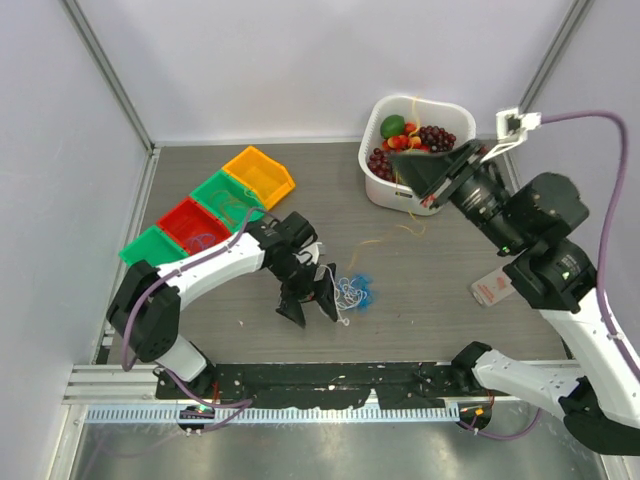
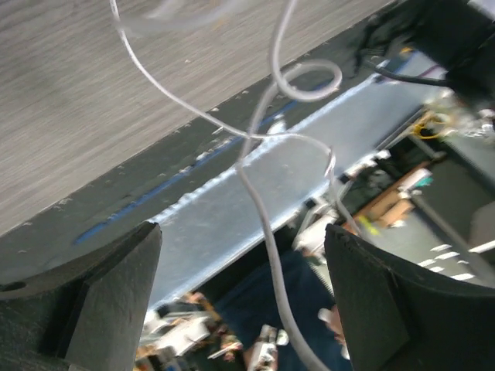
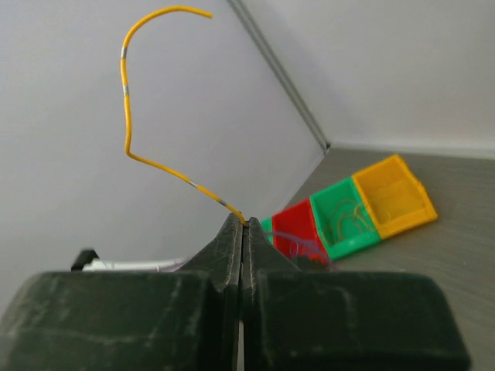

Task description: Untangle the cables

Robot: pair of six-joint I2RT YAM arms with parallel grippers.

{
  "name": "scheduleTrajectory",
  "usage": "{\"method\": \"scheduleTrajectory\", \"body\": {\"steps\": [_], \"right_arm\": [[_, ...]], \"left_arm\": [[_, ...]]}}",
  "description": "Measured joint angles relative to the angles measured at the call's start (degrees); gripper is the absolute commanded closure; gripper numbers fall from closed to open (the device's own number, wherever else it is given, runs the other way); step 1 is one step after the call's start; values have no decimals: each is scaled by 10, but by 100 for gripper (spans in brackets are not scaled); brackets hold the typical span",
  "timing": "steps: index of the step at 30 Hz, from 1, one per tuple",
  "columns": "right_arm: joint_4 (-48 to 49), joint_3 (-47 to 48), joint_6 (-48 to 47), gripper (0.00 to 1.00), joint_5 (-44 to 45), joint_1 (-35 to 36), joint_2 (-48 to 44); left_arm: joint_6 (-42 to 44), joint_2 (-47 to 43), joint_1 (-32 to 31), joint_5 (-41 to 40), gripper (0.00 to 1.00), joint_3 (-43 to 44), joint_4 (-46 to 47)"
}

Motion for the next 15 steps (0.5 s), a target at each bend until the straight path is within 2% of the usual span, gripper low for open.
{"method": "scheduleTrajectory", "body": {"steps": [2, 7, 12, 15], "right_arm": [[0, -63, 0, 99, -44, 0, -19], [-66, -142, -15, 99, -141, 0, -22], [-126, -249, -38, 99, -207, 0, -23], [-128, -334, -40, 99, -245, 0, -51]], "left_arm": [[-55, -7, 11, 27, 11, -14, 34], [-149, -9, 12, 49, 11, -6, 66], [-169, -9, 13, 49, 12, 38, 51], [-171, -9, 15, 49, 12, 50, 40]]}}
